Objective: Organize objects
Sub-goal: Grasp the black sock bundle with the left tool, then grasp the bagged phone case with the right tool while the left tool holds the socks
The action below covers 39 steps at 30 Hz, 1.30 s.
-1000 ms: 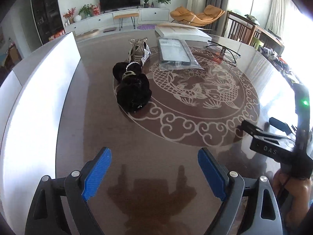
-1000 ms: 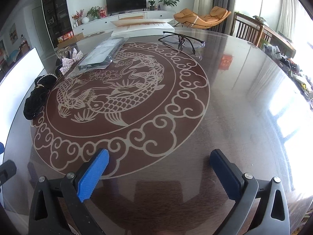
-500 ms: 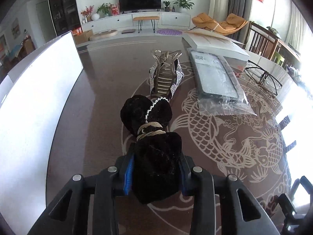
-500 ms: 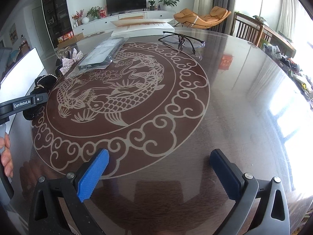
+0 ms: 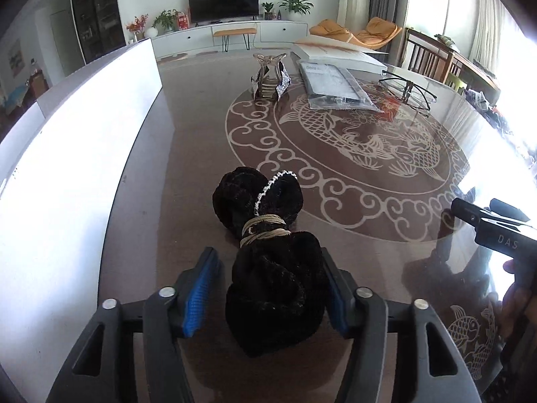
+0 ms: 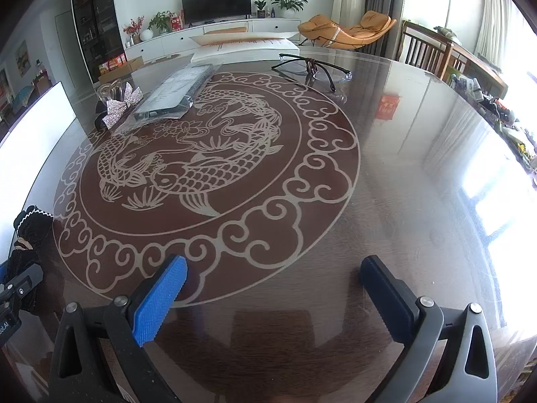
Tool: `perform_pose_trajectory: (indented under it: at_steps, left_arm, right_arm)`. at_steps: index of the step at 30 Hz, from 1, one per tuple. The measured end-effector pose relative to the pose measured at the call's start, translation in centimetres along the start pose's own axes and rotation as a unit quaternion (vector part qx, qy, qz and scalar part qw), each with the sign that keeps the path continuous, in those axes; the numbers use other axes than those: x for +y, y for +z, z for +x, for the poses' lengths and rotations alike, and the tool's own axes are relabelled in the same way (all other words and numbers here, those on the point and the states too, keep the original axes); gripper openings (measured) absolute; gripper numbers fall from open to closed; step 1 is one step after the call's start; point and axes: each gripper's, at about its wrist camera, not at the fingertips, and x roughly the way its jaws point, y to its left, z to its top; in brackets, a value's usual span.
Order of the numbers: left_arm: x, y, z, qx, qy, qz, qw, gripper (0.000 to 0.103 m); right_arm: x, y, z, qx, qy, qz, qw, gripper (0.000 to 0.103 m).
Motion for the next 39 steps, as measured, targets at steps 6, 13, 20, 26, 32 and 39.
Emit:
perform_pose_trajectory:
  at_steps: [6, 13, 20, 26, 32, 39]
  left_arm:
    - [0.7, 2.0, 1.7, -0.003, 0.014, 0.006, 0.9999, 0.078]
    - [1.8, 2.3, 2.3, -0.013, 0.007, -0.025, 0.9996, 0.077]
    - [1.8, 2.4, 2.2, -0.012, 0.007, -0.024, 0.9996, 0.078]
    - [1.8, 2.4, 2.2, -0.012, 0.007, -0.024, 0.9996, 0.078]
    - [1.8, 2.4, 2.2, -0.013, 0.007, -0.024, 0.9996, 0.078]
    - [1.8, 2.4, 2.2, -0.013, 0.008, -0.025, 0.9996, 0.078]
  right_arm:
    - [0.0, 0.0, 0.0, 0.0, 0.0, 0.0, 1.0, 0.103]
    - [0.2, 0.5, 0.3, 0.007, 0.006, -0.007, 1.0, 0.103]
    - [5.1, 8.5, 2.3, 0.012, 0.101, -0.046, 0.994, 0.095]
    - [9.6, 15.6, 6.4, 0.055, 0.109, -0.026, 0.992, 0.095]
    - [12.8, 18.2, 10.5, 0.097, 0.086, -0.026, 0.991, 0.095]
    - [13.5, 17.8, 11.1, 0.086, 0.049, -0.048, 0.994, 0.077]
